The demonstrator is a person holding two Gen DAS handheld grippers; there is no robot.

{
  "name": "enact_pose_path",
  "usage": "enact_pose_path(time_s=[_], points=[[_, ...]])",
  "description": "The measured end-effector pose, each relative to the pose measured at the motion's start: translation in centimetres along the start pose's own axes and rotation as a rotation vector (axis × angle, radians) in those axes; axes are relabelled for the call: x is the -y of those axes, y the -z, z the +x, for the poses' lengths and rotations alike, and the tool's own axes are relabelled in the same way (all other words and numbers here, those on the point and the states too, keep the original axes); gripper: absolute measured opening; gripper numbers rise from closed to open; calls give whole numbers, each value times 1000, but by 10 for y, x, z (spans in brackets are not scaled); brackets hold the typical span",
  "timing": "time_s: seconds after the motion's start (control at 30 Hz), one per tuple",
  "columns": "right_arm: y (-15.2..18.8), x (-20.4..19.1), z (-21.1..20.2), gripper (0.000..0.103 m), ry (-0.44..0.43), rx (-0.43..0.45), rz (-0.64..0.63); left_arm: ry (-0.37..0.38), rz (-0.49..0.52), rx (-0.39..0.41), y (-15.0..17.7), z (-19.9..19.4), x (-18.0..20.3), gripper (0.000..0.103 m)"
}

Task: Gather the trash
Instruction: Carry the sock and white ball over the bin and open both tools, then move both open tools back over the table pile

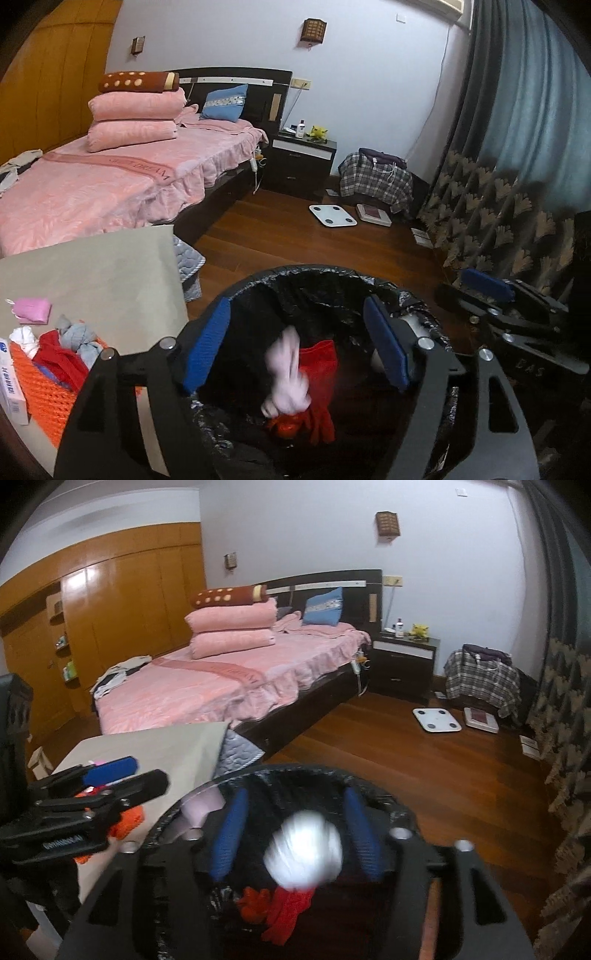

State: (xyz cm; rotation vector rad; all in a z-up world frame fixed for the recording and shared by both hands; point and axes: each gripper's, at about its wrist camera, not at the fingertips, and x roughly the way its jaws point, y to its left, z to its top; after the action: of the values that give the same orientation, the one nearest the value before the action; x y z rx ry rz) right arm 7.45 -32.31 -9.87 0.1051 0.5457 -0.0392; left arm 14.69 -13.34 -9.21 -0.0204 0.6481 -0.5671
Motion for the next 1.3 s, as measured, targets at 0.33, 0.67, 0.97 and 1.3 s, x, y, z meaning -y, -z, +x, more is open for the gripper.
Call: enact_pose_path(time_s=[0.33, 0.67, 0.97, 1.3], points=[[-6, -9, -6, 97, -14, 33, 15, -181, -36, 54, -1, -52, -40, 90], [-9, -84, 13, 97, -138, 29, -42, -388, -74, 81, 19, -114, -96, 90], [-4, -156, 42, 97, -232, 14, -113, -537, -150, 69, 42, -147, -156, 90], [7, -211, 77, 97, -267, -31, -153, -663, -243, 8, 66, -144, -227, 90]])
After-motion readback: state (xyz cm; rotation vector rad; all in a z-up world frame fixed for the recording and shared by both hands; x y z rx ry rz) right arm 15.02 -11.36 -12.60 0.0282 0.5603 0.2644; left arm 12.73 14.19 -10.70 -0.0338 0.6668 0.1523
